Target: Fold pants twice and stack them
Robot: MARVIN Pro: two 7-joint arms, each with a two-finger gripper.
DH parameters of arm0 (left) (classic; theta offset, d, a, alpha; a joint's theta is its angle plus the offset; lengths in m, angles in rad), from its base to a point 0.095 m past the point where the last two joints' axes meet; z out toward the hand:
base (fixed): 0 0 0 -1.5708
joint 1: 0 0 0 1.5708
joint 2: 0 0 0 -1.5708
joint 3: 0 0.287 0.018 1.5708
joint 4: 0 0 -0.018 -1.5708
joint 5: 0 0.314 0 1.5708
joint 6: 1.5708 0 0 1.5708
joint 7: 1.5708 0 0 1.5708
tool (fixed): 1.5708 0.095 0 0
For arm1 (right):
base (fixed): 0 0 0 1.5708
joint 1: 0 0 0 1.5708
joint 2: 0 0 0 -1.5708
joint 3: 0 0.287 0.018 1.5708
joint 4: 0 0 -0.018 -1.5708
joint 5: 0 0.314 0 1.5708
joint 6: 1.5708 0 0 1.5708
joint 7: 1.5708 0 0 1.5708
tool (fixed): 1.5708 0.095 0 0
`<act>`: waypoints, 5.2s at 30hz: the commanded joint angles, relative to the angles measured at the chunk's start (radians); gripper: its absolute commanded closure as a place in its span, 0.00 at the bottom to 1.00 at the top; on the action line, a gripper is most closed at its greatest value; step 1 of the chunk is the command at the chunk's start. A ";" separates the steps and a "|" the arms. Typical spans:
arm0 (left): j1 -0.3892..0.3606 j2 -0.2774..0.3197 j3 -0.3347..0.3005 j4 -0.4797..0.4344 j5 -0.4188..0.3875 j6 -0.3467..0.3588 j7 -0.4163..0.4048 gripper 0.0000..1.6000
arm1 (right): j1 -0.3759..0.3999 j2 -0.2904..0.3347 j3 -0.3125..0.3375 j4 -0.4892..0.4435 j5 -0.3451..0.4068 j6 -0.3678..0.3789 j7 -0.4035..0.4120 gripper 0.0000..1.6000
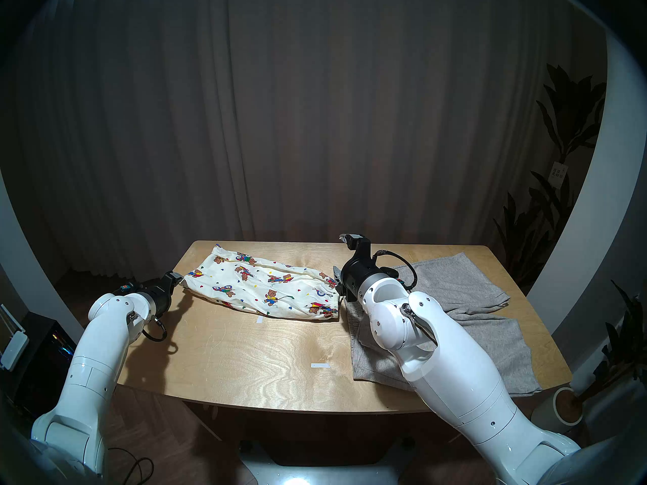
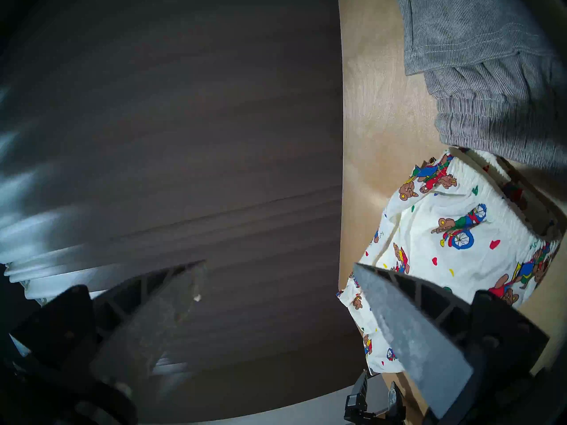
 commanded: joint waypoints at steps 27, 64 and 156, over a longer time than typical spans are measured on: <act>-0.344 -0.035 0.202 0.373 0.135 0.055 -0.239 0.00 | 0.013 -0.025 -0.003 -0.029 -0.018 -0.056 0.006 0.00; -0.426 -0.097 0.280 0.528 0.194 0.061 -0.365 0.00 | 0.019 -0.029 0.009 -0.021 -0.007 -0.058 0.008 0.00; -0.343 -0.083 0.374 -0.065 0.212 0.123 -0.198 1.00 | -0.053 0.009 0.083 -0.074 0.038 -0.025 0.036 0.00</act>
